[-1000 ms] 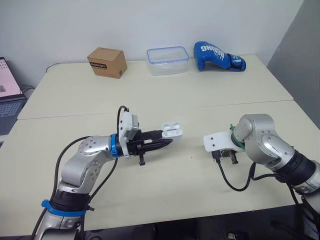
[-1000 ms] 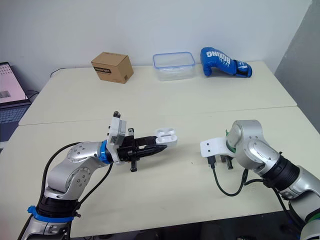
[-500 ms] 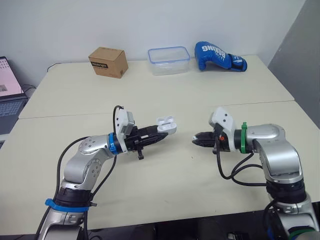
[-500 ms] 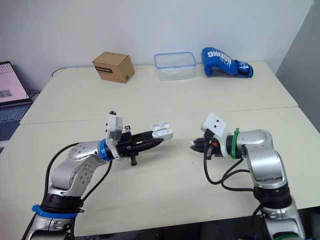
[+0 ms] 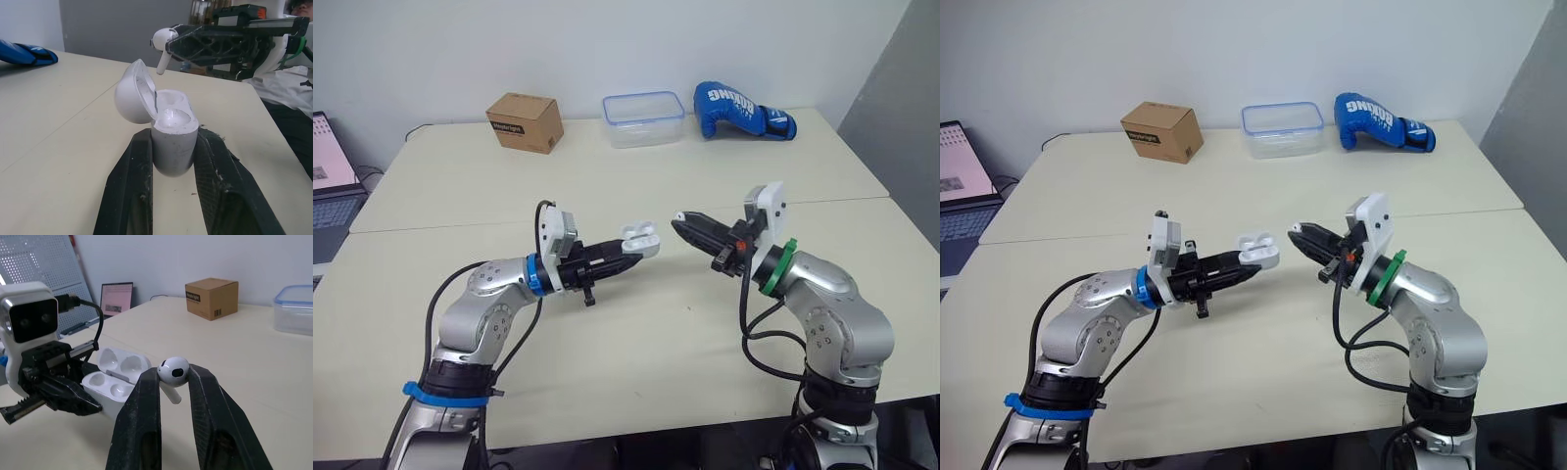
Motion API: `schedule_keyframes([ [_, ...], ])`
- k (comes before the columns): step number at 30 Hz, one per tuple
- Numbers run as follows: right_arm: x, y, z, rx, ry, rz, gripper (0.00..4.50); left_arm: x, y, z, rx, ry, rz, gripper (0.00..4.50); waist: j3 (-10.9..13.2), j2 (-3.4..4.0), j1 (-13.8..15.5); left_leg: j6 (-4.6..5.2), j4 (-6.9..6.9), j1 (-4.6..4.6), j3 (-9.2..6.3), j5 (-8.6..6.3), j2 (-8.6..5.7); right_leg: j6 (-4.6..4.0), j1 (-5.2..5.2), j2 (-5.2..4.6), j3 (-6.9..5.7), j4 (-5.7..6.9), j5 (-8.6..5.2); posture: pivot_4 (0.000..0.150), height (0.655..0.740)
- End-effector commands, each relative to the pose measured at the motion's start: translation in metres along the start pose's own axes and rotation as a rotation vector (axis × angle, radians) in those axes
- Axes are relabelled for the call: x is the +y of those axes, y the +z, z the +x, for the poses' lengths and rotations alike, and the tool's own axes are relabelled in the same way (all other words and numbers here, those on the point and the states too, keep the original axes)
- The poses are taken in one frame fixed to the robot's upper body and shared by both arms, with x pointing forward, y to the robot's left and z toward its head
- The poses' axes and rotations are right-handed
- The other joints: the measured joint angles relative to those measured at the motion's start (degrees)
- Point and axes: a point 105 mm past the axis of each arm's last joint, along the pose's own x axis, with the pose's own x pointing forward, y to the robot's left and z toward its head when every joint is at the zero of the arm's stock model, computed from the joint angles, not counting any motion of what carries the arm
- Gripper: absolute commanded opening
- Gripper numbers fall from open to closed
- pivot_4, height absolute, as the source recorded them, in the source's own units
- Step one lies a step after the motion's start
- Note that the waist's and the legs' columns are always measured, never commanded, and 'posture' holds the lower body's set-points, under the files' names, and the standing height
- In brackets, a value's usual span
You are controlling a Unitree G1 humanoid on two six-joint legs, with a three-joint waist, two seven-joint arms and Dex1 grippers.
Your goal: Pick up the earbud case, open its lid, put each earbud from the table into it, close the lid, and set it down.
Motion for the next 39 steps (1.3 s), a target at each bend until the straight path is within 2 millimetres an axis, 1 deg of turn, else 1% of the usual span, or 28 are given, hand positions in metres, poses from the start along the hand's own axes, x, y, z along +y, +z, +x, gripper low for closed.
schedule_keyframes([
  [1,0.015,0.019,0.005,-0.076,0.044,-0.044,0.43,0.003,0.013,0.001,-0.031,-0.002,0.053,0.8,0.0,0.0,-0.01,0.0,0.0,0.0,0.0,0.0,0.0,0.0,0.0,0.0,0.0,-0.01,0.0,0.15,0.7307],
  [5,0.026,0.026,0.009,-0.08,0.082,-0.034,0.43,0.008,0.014,0.004,-0.037,0.005,0.067,0.8,0.0,0.0,0.01,0.0,0.0,0.0,0.0,0.0,0.0,0.0,0.0,0.0,0.0,0.0,0.0,0.15,0.7307],
  [7,0.029,0.027,0.011,-0.069,0.094,-0.032,0.43,0.011,0.015,0.006,-0.041,0.009,0.075,0.8,0.0,0.0,0.0,0.0,0.0,0.01,-0.01,0.0,0.0,0.0,0.0,0.0,0.0,0.0,0.0,0.15,0.7307],
  [9,0.034,0.025,0.012,-0.04,0.117,-0.025,0.43,0.013,0.014,0.008,-0.045,0.011,0.081,0.8,0.0,0.01,0.02,0.0,0.0,0.01,-0.02,0.0,0.0,0.0,0.01,0.01,-0.02,-0.01,0.0,0.15,0.7307],
  [12,0.037,0.016,0.013,0.054,0.143,-0.001,0.43,0.016,0.014,0.013,-0.055,0.019,0.106,0.8,0.0,0.01,0.01,0.0,0.0,0.01,0.0,0.0,-0.01,0.0,0.01,0.01,-0.01,-0.03,0.0,0.15,0.7307],
  [14,0.035,0.013,0.014,0.088,0.13,0.013,0.43,0.017,0.013,0.014,-0.063,0.025,0.121,0.8,0.0,0.01,0.01,0.0,0.0,0.0,-0.01,0.0,-0.01,0.0,0.01,0.01,-0.01,-0.02,0.0,0.15,0.7307],
  [17,0.028,0.013,0.013,0.099,0.092,0.034,0.43,0.017,0.011,0.014,-0.066,0.024,0.127,0.8,0.0,0.0,0.02,0.0,0.0,0.0,-0.02,0.0,0.01,0.0,0.01,0.01,-0.01,0.0,0.0,0.15,0.7307],
  [20,0.023,0.008,0.012,0.114,0.051,0.048,0.43,0.016,0.009,0.015,-0.068,0.024,0.131,0.8,0.0,0.0,0.01,0.0,-0.01,0.0,0.0,0.0,0.0,0.0,0.01,0.01,0.0,-0.02,0.0,0.15,0.7307],
  [26,0.019,0.001,0.015,0.114,-0.046,0.059,0.43,0.016,0.007,0.016,-0.079,0.037,0.152,0.8,0.0,0.01,0.01,0.0,0.0,0.0,0.0,0.0,0.0,0.0,0.0,0.01,0.0,0.0,0.0,0.15,0.7307],
  [31,0.022,0.006,0.019,0.076,-0.074,0.077,0.43,0.015,0.006,0.019,-0.084,0.031,0.149,0.8,0.0,0.01,0.0,0.0,0.0,0.0,-0.01,0.0,0.0,0.0,0.0,0.01,0.0,0.0,0.0,0.15,0.7307],
  [39,0.033,0.024,0.023,0.034,-0.04,0.071,0.43,0.016,0.006,0.023,-0.087,0.002,0.12,0.8,0.0,0.01,0.0,0.0,-0.01,0.0,-0.02,0.0,0.0,0.0,0.0,0.01,-0.01,0.0,0.0,0.15,0.7307],
])
